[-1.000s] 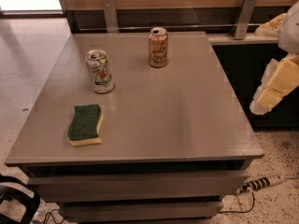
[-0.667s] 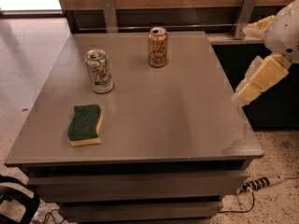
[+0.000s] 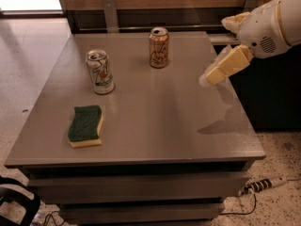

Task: Move orange can near sponge

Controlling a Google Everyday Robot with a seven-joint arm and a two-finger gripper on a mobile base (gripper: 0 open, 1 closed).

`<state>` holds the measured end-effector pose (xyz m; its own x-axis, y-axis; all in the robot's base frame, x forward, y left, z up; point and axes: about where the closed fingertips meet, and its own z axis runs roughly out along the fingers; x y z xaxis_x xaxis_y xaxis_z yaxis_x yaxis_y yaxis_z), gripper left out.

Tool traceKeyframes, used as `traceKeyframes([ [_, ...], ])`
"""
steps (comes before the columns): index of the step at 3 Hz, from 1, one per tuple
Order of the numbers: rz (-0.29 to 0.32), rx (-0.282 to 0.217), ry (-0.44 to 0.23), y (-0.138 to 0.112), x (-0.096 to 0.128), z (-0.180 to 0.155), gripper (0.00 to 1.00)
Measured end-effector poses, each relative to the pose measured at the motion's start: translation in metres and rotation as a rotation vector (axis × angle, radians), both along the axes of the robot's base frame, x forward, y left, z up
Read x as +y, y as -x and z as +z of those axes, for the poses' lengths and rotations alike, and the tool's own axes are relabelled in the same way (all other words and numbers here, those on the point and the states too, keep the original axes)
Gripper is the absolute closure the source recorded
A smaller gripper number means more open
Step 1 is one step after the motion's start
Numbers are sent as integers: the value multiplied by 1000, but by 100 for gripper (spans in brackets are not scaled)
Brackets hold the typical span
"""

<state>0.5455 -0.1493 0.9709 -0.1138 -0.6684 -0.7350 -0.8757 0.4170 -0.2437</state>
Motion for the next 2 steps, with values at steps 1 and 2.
traceKeyframes([
  [1, -11, -12, -59, -24, 15, -2, 0],
  [2, -24, -14, -105, -44, 32, -3, 0],
])
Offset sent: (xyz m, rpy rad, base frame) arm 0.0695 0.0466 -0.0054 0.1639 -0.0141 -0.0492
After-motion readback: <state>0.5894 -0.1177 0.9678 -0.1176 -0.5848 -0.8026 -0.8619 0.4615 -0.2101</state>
